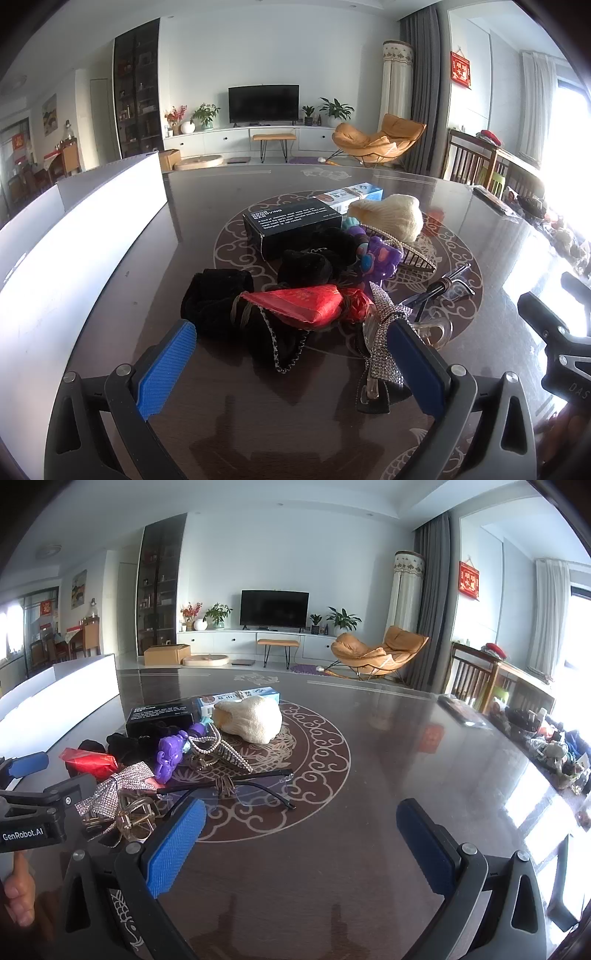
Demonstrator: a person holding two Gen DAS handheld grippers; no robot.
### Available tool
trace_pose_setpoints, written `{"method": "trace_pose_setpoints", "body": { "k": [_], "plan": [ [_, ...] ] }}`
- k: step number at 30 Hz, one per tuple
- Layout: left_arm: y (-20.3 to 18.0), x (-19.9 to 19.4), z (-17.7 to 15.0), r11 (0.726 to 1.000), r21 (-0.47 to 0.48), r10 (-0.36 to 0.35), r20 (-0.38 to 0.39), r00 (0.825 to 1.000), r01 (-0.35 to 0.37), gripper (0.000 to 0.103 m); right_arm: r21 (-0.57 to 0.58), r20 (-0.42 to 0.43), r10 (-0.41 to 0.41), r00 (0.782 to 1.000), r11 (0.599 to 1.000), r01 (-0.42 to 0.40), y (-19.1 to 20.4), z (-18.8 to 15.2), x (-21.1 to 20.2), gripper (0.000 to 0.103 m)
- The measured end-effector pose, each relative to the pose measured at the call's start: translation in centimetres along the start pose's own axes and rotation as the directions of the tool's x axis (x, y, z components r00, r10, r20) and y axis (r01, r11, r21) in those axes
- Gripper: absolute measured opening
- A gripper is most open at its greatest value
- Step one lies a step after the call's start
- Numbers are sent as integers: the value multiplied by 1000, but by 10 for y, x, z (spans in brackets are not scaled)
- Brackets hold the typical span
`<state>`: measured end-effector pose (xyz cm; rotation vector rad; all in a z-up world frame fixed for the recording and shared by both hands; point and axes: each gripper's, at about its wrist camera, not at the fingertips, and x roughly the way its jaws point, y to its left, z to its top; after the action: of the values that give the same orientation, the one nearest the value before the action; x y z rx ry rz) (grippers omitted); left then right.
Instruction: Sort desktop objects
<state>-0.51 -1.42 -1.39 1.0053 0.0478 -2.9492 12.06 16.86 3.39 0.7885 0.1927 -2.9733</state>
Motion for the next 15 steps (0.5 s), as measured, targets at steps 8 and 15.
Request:
{"method": "trace_pose_setpoints", "body": {
  "k": [8,15],
  "plan": [
    [3,0,0,1000,-7,2,-3,1000,-2,103,-1,1,0,1000,1000,0,0,0,0,103],
    [3,0,0,1000,-8,1,-3,1000,-1,103,-4,3,0,1000,1000,0,0,1,-2,103]
  ]
}}
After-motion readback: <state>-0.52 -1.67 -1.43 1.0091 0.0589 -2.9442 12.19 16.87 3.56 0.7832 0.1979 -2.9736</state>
